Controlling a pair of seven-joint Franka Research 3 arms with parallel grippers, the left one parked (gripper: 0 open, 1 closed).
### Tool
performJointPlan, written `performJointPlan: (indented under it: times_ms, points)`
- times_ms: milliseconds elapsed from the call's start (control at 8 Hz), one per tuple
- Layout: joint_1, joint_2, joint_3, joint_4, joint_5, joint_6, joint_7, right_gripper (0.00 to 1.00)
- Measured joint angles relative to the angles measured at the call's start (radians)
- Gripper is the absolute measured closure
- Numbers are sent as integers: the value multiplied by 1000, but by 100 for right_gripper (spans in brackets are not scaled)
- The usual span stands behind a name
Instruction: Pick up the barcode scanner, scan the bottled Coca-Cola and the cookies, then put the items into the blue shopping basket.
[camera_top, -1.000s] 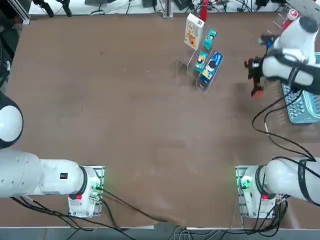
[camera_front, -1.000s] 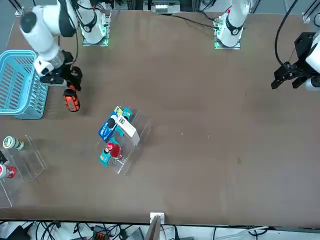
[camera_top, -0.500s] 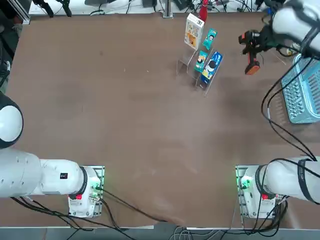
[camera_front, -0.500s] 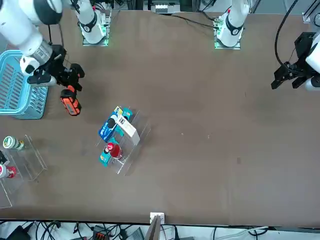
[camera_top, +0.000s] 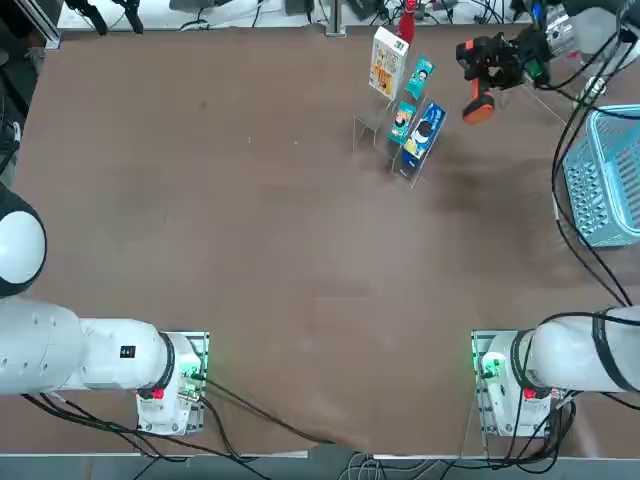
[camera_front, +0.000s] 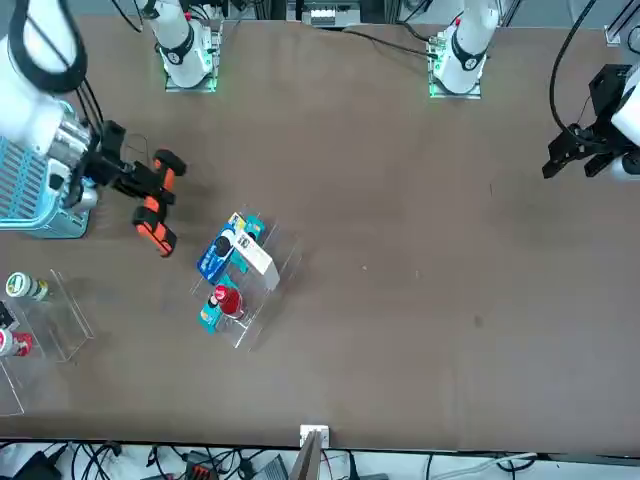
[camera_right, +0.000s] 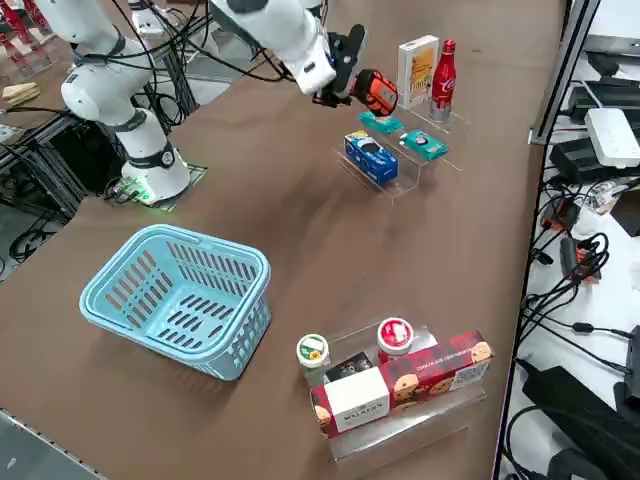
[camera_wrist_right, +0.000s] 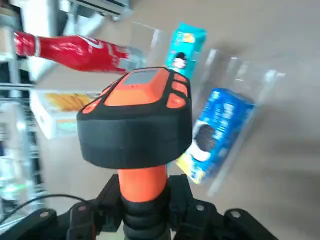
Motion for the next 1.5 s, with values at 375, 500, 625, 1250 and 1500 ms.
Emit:
performJointPlan:
  times_ms: [375, 500, 625, 1250, 1500]
  points:
    - [-8, 94, -1, 6, 279, -36, -155, 55]
    - [-16, 116, -2, 6, 363, -78, -210, 55]
    - [-26, 147, -3, 6, 427, -119, -286, 55]
    - [-30, 282, -2, 4, 612, -194, -489, 55]
    - [-27, 326, 1, 5, 706, -220, -535, 55]
